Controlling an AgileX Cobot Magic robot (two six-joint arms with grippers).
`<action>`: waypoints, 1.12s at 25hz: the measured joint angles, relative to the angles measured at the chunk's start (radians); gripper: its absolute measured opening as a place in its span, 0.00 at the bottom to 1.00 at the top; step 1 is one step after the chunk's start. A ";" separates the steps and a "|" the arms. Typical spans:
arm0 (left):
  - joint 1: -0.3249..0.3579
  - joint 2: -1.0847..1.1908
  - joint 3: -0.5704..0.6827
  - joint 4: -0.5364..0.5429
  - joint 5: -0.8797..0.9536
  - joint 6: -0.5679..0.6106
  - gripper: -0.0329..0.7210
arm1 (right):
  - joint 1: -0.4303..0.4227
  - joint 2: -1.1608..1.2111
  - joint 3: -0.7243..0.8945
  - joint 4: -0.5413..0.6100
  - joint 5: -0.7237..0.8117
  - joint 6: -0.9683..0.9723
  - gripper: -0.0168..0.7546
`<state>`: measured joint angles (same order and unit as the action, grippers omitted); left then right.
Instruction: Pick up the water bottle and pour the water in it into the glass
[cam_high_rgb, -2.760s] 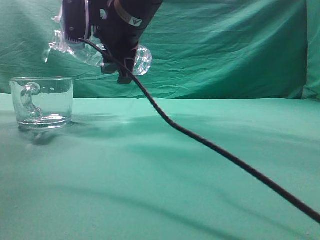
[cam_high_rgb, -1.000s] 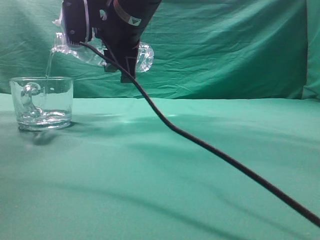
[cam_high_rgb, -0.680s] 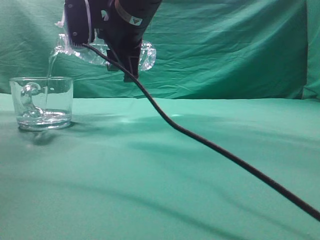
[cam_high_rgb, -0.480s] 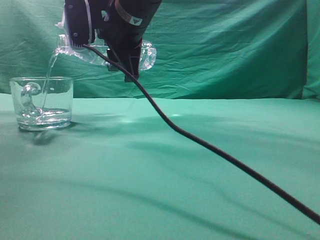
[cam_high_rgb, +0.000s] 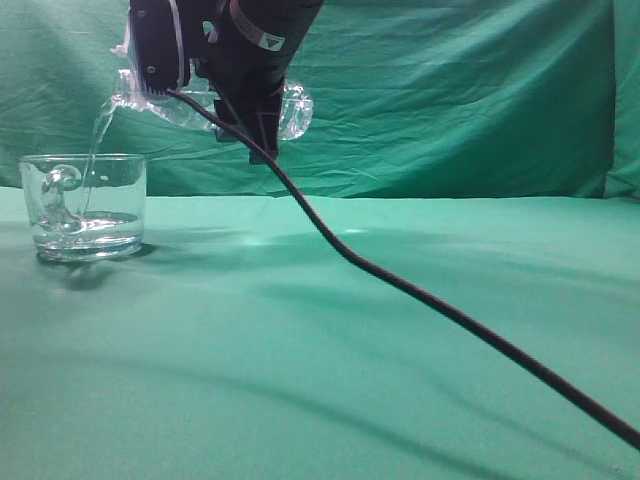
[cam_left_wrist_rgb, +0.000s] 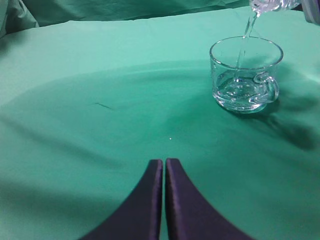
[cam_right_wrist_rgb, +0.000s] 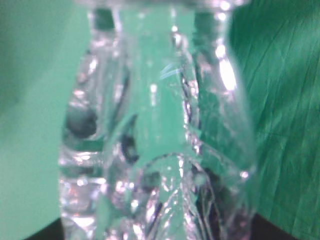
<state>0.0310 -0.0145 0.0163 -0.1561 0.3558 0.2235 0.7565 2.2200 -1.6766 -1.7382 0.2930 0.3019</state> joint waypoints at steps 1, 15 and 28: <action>0.000 0.000 0.000 0.000 0.000 0.000 0.04 | 0.000 0.000 0.000 0.000 0.002 0.000 0.44; 0.000 0.000 0.000 0.000 0.000 0.000 0.04 | 0.000 0.000 0.000 0.148 -0.025 0.457 0.44; 0.000 0.000 0.000 0.000 0.000 0.000 0.04 | -0.006 -0.228 -0.001 1.097 0.252 0.123 0.44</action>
<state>0.0310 -0.0145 0.0163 -0.1561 0.3558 0.2235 0.7506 1.9919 -1.6773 -0.6413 0.5450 0.4248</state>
